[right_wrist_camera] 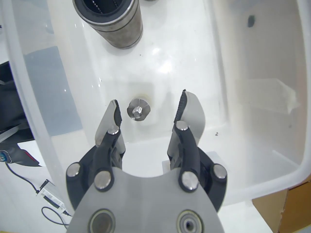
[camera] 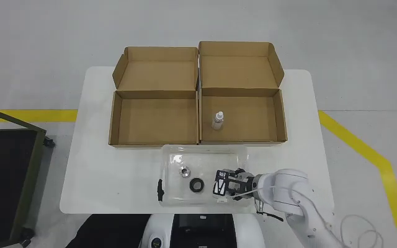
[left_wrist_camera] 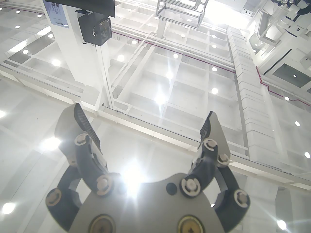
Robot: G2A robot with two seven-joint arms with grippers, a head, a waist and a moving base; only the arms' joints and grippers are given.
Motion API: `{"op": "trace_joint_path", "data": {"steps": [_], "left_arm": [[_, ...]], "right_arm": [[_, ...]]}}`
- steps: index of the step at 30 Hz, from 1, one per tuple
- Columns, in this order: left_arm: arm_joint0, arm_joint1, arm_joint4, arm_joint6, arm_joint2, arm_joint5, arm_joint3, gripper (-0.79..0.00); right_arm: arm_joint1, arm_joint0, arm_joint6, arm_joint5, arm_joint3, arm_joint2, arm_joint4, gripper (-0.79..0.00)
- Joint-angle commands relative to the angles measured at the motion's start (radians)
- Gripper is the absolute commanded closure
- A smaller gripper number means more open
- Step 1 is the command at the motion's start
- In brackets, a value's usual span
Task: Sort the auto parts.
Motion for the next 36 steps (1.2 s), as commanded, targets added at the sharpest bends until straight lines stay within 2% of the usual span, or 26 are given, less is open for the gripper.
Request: {"op": "trace_joint_path", "data": {"steps": [1, 2, 5, 7, 15, 21, 24, 31, 36], "left_arm": [[0.0, 0.0, 0.0, 0.0, 0.0, 0.0, 0.0, -0.785], [0.0, 0.0, 0.0, 0.0, 0.0, 0.0, 0.0, -0.785], [0.0, 0.0, 0.0, 0.0, 0.0, 0.0, 0.0, -0.785], [0.0, 0.0, 0.0, 0.0, 0.0, 0.0, 0.0, -0.785], [0.0, 0.0, 0.0, 0.0, 0.0, 0.0, 0.0, -0.785], [0.0, 0.0, 0.0, 0.0, 0.0, 0.0, 0.0, -0.785], [0.0, 0.0, 0.0, 0.0, 0.0, 0.0, 0.0, -0.785], [0.0, 0.0, 0.0, 0.0, 0.0, 0.0, 0.0, -0.785], [0.0, 0.0, 0.0, 0.0, 0.0, 0.0, 0.0, -0.785]], "right_arm": [[0.002, 0.012, 0.003, 0.003, 0.018, -0.016, 0.004, -0.385], [0.004, 0.018, 0.004, 0.005, 0.027, -0.026, 0.005, -0.366], [0.011, 0.038, 0.008, 0.008, 0.046, -0.052, 0.013, -0.203], [0.015, 0.049, 0.012, 0.013, 0.054, -0.066, 0.017, 0.0], [0.036, 0.077, 0.024, 0.024, 0.015, -0.096, 0.034, 0.0], [0.046, 0.083, -0.014, 0.025, -0.045, -0.078, 0.061, 0.0], [0.049, 0.078, -0.091, 0.049, -0.065, -0.051, 0.058, 0.0], [0.053, 0.047, -0.35, 0.082, -0.071, 0.007, 0.044, 0.0], [0.051, 0.052, -0.561, 0.05, -0.068, 0.02, 0.015, 0.0]]}}
